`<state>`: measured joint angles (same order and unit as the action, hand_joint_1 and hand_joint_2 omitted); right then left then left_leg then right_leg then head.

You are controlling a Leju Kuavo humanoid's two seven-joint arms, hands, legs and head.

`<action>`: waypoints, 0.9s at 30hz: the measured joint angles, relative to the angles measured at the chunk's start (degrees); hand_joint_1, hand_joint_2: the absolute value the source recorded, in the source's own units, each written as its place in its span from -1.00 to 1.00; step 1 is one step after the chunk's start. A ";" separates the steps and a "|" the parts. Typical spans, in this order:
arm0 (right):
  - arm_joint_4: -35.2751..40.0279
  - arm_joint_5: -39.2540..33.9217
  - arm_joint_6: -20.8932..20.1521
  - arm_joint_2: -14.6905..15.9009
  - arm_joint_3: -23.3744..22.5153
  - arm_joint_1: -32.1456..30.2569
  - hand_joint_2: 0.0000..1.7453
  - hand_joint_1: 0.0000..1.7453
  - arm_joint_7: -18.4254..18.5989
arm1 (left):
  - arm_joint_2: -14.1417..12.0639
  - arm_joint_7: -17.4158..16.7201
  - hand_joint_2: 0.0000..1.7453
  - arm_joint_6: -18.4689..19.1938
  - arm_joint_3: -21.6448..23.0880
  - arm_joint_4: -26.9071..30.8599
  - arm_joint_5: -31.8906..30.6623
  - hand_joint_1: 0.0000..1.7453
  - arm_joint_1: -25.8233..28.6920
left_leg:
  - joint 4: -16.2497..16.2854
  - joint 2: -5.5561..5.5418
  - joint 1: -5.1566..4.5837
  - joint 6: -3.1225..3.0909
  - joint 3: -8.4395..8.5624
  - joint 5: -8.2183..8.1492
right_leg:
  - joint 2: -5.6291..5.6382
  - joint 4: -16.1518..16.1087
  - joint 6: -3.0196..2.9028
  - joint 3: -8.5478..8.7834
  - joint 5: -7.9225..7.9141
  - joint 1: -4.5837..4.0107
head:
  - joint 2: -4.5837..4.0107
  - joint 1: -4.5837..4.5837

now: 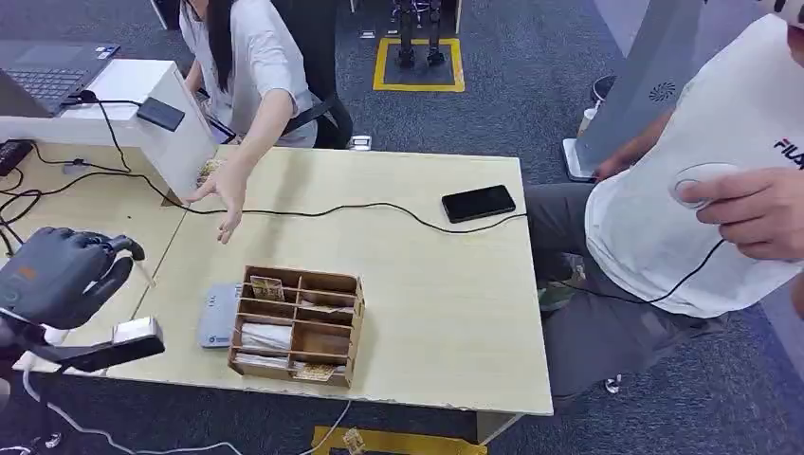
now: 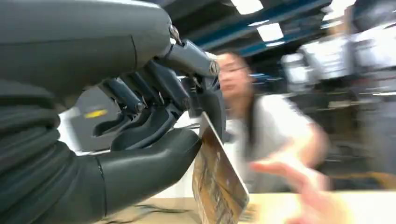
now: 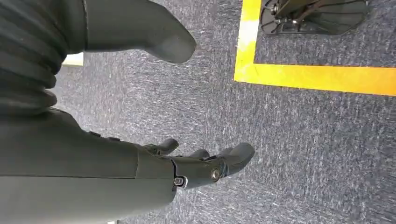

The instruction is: Pass the card to the sensor for recognition and then transmit it.

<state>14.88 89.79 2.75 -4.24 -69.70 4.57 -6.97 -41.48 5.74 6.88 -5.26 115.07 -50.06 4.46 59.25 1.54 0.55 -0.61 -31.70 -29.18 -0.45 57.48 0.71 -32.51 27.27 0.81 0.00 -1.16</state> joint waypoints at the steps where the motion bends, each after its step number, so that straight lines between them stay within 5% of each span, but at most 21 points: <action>1: 0.00 0.11 0.00 -0.07 0.00 0.12 1.00 -1.00 0.11 | 1.73 -1.10 1.00 -0.33 0.74 -1.93 -1.01 1.00 -1.91 | 0.00 0.00 0.00 0.04 0.00 0.03 | 0.00 0.00 0.00 0.00 -0.01 0.00 | 0.00 0.00; 13: 0.02 0.35 0.07 -0.39 0.00 0.42 1.00 -1.00 0.61 | 17.15 -7.47 1.00 -2.01 2.31 -14.90 -14.50 1.00 -15.15 | 0.03 0.09 -0.01 0.00 -0.02 0.04 | 0.08 0.00 -0.04 -0.04 -0.05 0.00 | 0.00 -0.02; 25: 0.02 0.35 0.09 -0.39 0.00 0.39 1.00 -1.00 0.61 | 21.96 -5.44 1.00 -1.53 2.29 -18.27 -15.90 1.00 -15.93 | 0.02 0.12 0.01 0.00 -0.02 0.04 | 0.11 0.00 -0.04 -0.07 -0.05 -0.02 | 0.00 -0.02; 26: 0.02 0.35 0.09 -0.39 0.00 0.39 1.00 -1.00 0.61 | 22.09 -5.26 1.00 -1.37 2.29 -18.42 -15.82 0.64 -15.91 | 0.02 0.12 0.01 0.00 -0.02 0.04 | 0.11 0.00 -0.04 -0.07 -0.05 -0.02 | 0.00 -0.02; 27: 0.02 0.35 0.07 -0.39 0.00 0.38 1.00 -1.00 0.61 | 22.20 -4.93 1.00 -1.00 2.29 -18.62 -15.62 -1.00 -15.86 | 0.02 0.12 0.01 0.00 -0.03 0.04 | 0.11 0.00 -0.04 -0.07 -0.05 -0.02 | 0.00 -0.02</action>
<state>14.91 90.14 2.82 -4.63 -69.70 4.96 -6.36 -19.28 0.81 5.88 -2.97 96.45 -65.68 -11.40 59.27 1.65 0.55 -0.61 -31.73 -29.13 -0.34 57.49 0.67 -32.58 27.22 0.79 0.00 -1.18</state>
